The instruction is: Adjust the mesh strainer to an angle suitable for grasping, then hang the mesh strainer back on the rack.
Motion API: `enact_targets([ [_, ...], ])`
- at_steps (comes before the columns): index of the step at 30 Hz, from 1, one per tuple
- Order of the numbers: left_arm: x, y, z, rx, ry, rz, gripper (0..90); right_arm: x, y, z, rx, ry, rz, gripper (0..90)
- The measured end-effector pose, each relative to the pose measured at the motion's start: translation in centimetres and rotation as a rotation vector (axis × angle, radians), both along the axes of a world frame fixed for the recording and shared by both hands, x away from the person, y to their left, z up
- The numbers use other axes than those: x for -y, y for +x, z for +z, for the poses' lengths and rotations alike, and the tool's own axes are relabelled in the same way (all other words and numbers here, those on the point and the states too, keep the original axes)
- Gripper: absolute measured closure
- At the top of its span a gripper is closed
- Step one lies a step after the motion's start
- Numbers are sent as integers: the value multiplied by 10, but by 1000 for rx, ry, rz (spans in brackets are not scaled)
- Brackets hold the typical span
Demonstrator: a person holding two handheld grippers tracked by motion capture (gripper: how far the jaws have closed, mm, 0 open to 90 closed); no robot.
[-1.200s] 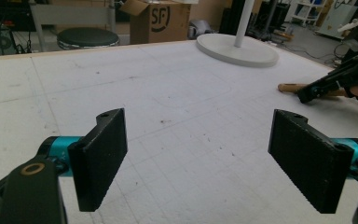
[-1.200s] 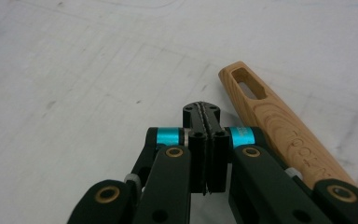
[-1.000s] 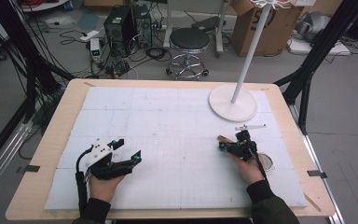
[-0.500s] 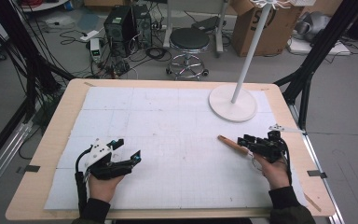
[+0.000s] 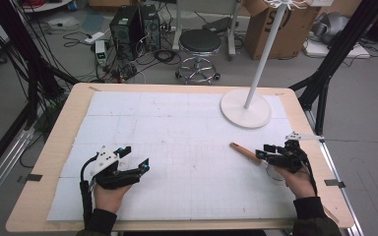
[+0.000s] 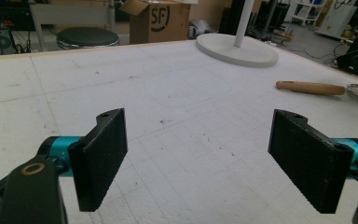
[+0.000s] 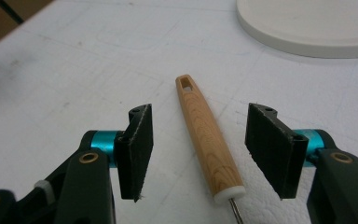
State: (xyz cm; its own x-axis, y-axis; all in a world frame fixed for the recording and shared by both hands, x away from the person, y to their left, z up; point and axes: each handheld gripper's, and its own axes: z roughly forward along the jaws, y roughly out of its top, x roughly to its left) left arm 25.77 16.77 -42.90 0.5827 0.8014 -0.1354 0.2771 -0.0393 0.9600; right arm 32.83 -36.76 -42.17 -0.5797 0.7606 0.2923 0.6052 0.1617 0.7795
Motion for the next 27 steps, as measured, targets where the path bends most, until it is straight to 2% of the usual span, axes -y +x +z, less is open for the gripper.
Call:
enact_targets([
  [6, 1, 0, -1, -5, -1, 1, 201, -8, 7, -4, -44, -79, 57, 399],
  [8, 1, 0, -1, -5, 0, 1, 201, -9, 9, -4, -50, -93, 65, 399],
  [12, 0, 1, -1, -5, 4, 6, 201, -12, 18, -10, -112, -118, 96, 402],
  [16, 0, 1, -1, -7, 4, 2, 201, -13, 20, -13, -130, -143, 100, 411],
  [21, 1, 1, -1, -6, 4, -1, 201, -17, 22, -18, -143, -182, 112, 427],
  [23, 0, 1, -1, -6, 1, 1, 201, -21, 22, -20, -153, -206, 134, 433],
  [26, 0, 1, -1, -5, 2, -1, 201, -26, 19, -19, -121, -268, 133, 493],
  [27, 1, 1, -1, -4, 2, -2, 201, -28, 17, -19, -103, -303, 133, 519],
])
